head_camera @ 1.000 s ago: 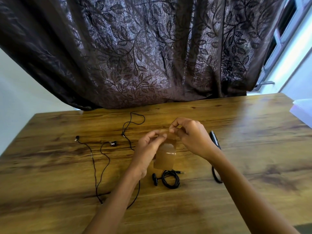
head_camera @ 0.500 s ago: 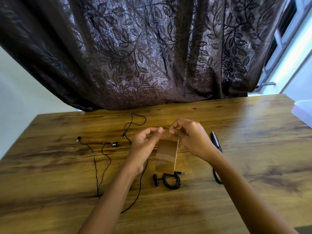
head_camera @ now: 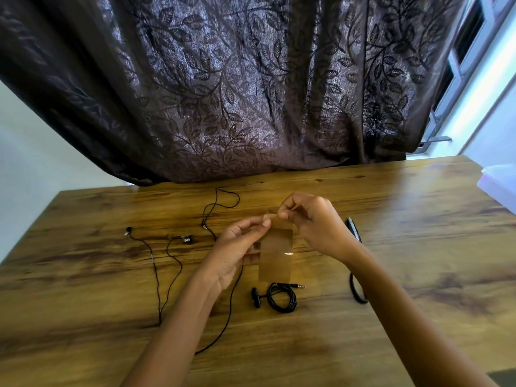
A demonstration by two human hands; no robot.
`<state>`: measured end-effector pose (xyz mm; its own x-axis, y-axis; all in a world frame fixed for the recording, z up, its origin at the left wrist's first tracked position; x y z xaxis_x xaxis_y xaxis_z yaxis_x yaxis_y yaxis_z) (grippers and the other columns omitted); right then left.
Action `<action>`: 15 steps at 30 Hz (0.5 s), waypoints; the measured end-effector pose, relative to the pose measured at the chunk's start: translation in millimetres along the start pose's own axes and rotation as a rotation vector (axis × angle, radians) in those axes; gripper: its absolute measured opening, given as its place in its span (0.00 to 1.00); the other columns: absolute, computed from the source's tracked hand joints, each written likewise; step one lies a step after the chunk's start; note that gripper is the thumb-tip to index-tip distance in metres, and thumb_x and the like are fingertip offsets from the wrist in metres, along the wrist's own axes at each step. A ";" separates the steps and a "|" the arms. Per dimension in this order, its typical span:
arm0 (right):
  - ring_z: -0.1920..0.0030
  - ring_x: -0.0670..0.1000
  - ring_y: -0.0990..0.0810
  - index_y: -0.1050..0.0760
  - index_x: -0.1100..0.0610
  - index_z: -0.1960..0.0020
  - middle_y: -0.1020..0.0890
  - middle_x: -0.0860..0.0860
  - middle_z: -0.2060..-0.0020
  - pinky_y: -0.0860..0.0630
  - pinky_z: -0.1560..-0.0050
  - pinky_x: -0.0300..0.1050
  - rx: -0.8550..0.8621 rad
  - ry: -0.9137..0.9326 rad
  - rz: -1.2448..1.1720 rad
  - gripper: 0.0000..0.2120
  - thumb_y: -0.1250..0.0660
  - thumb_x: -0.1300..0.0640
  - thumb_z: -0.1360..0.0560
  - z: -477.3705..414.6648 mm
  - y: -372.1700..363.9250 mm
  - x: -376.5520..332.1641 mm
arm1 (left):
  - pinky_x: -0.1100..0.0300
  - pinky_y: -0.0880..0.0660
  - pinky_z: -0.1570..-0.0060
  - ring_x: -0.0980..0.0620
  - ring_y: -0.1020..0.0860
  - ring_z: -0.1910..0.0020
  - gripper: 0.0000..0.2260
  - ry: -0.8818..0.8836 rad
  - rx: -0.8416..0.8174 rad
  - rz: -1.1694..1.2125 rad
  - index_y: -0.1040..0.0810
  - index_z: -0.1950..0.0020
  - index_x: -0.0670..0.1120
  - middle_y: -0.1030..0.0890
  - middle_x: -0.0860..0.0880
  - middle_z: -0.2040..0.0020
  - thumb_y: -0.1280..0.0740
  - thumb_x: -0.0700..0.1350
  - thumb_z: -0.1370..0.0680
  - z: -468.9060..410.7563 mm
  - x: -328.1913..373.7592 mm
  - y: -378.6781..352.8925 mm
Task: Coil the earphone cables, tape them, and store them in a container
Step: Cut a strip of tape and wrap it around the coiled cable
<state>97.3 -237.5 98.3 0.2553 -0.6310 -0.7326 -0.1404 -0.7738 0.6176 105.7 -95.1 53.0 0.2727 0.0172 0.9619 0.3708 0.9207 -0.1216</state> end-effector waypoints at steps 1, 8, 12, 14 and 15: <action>0.61 0.35 0.26 0.24 0.54 0.58 0.23 0.40 0.64 0.30 0.60 0.27 -0.010 0.003 -0.016 0.06 0.34 0.63 0.25 0.2 0.0 -0.7 | 0.66 0.26 0.72 0.62 0.23 0.73 0.08 0.006 -0.015 0.024 0.21 0.48 0.49 0.20 0.55 0.70 0.33 0.46 0.27 0.6 0.0 0.1; 0.61 0.38 0.25 0.24 0.53 0.57 0.23 0.41 0.63 0.29 0.59 0.28 -0.064 -0.012 -0.032 0.06 0.34 0.63 0.25 2.3 -1.9 0.7 | 0.61 0.22 0.67 0.51 0.18 0.62 0.14 -0.029 -0.013 0.027 0.20 0.49 0.47 0.16 0.48 0.60 0.31 0.50 0.33 -0.4 2.3 0.5; 0.61 0.41 0.22 0.22 0.54 0.58 0.20 0.44 0.63 0.26 0.59 0.31 -0.062 -0.005 -0.101 0.05 0.33 0.62 0.26 2.3 1.2 0.2 | 0.56 0.23 0.62 0.50 0.20 0.60 0.08 -0.100 0.108 -0.019 0.19 0.51 0.48 0.17 0.45 0.58 0.31 0.48 0.28 0.4 6.1 -0.1; 0.60 0.47 0.20 0.21 0.55 0.57 0.18 0.48 0.62 0.23 0.58 0.38 -0.055 -0.032 -0.191 0.03 0.31 0.61 0.27 2.7 3.4 2.1 | 0.58 0.24 0.64 0.53 0.19 0.64 0.03 -0.151 0.164 -0.021 0.19 0.55 0.51 0.16 0.49 0.63 0.31 0.47 0.27 2.3 8.7 -1.0; 0.60 0.48 0.19 0.20 0.55 0.56 0.17 0.49 0.61 0.22 0.58 0.38 -0.050 -0.052 -0.259 0.03 0.31 0.61 0.27 3.3 4.4 3.1 | 0.59 0.23 0.65 0.55 0.19 0.65 0.02 -0.181 0.186 -0.031 0.19 0.56 0.52 0.16 0.51 0.64 0.31 0.47 0.27 2.9 10.0 -1.3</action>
<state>94.3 -243.0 97.9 0.2268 -0.4156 -0.8808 -0.0290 -0.9069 0.4204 105.3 -95.0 63.5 0.0945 0.0413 0.9947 0.2023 0.9775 -0.0598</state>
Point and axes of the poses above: each hand's wrist, its own z-axis away from the middle knuckle, its own y-axis out of the back of the hand, x = y × z, the point moved 5 cm from there along -z, towards the middle knuckle
